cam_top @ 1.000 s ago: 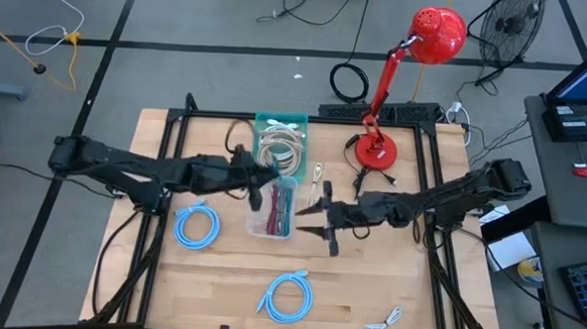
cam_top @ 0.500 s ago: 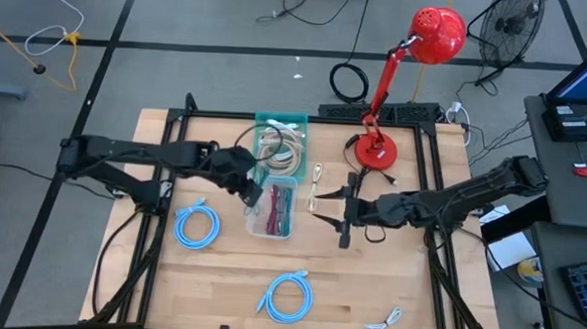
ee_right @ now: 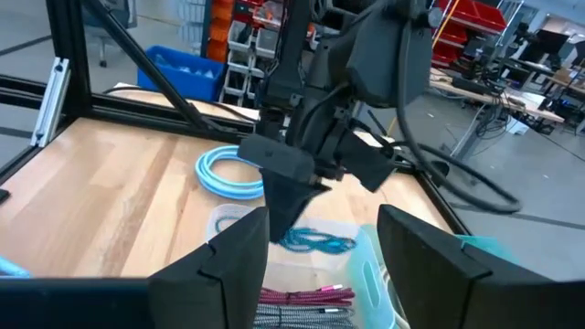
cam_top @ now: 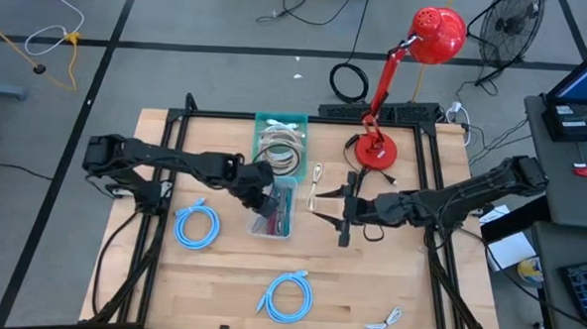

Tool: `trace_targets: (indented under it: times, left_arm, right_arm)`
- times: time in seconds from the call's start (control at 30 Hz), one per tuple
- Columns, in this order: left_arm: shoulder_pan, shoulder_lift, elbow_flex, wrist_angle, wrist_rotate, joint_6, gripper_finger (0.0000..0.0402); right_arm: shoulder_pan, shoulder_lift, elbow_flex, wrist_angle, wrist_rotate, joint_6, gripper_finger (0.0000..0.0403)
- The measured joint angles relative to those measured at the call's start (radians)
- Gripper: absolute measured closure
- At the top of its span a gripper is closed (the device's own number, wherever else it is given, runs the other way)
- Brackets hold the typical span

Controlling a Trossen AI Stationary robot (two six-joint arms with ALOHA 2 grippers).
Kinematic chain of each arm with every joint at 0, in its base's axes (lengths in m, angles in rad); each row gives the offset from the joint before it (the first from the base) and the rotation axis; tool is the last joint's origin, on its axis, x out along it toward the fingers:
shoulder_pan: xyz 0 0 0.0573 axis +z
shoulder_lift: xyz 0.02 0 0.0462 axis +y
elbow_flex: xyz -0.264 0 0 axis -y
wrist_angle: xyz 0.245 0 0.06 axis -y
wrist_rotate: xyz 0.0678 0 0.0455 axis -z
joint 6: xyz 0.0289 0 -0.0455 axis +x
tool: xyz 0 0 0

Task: Pick & Place USB Port
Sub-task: Put the blue black tied USB cable into the transparent bin

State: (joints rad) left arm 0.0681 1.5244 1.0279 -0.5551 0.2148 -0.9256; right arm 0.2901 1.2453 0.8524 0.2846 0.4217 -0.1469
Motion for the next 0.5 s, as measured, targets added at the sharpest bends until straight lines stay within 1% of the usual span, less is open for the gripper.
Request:
trace_targets:
  times: [0.07,0.17,0.23,0.4,0.5]
  left_arm:
    - [-0.002,0.007,0.001,-0.011,-0.004,-0.004,0.0367]
    - [0.002,0.000,-0.001,-0.064,-0.044,-0.004,0.0367]
    - [0.008,-0.009,0.000,-0.082,-0.046,-0.006,0.0366]
    - [0.017,-0.006,0.000,-0.098,-0.038,-0.005,0.0316]
    - [0.017,-0.005,0.000,-0.090,-0.038,0.000,0.0297]
  right_arm:
    - [0.000,0.000,0.000,0.000,0.000,0.000,0.0206]
    - [0.000,0.000,0.000,0.000,0.000,0.000,0.0206]
    - [0.000,0.000,0.000,0.000,0.000,0.002,0.0206]
    - [0.001,0.000,0.000,0.001,0.000,0.001,0.0206]
    - [0.001,0.000,0.000,0.002,0.000,0.000,0.0206]
